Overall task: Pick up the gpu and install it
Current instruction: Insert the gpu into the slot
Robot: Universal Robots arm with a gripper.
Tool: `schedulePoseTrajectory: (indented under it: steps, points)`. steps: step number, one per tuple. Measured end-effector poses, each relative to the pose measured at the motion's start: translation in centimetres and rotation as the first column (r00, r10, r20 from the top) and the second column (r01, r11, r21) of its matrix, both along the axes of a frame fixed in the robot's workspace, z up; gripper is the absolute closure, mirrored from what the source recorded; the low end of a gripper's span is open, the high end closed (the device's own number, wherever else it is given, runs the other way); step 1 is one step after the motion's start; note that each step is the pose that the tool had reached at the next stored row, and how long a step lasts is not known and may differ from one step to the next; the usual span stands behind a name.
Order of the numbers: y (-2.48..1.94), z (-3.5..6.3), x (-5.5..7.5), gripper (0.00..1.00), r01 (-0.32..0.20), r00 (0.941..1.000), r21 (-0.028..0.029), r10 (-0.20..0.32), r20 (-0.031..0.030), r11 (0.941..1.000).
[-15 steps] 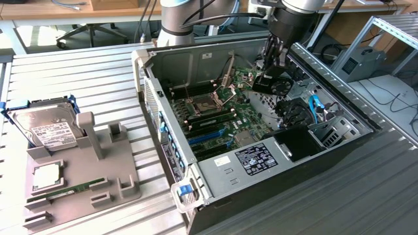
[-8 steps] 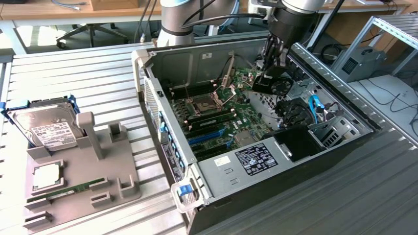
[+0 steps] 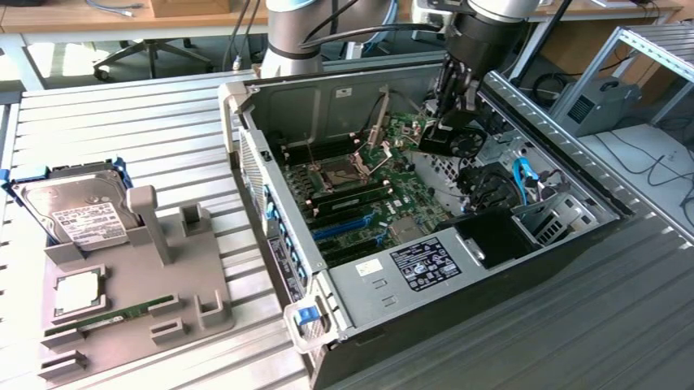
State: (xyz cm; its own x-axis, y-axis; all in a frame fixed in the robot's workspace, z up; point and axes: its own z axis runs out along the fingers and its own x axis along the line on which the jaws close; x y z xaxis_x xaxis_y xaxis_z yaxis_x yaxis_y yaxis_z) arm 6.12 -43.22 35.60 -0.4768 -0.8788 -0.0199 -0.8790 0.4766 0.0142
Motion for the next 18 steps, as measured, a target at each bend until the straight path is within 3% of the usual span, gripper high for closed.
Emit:
schedulePoseTrajectory:
  steps: [18]
  points:
    - [0.00, -0.01, 0.00, 0.73, -0.042, 0.9991, 0.0001, 0.042, 0.0000, 0.9991]
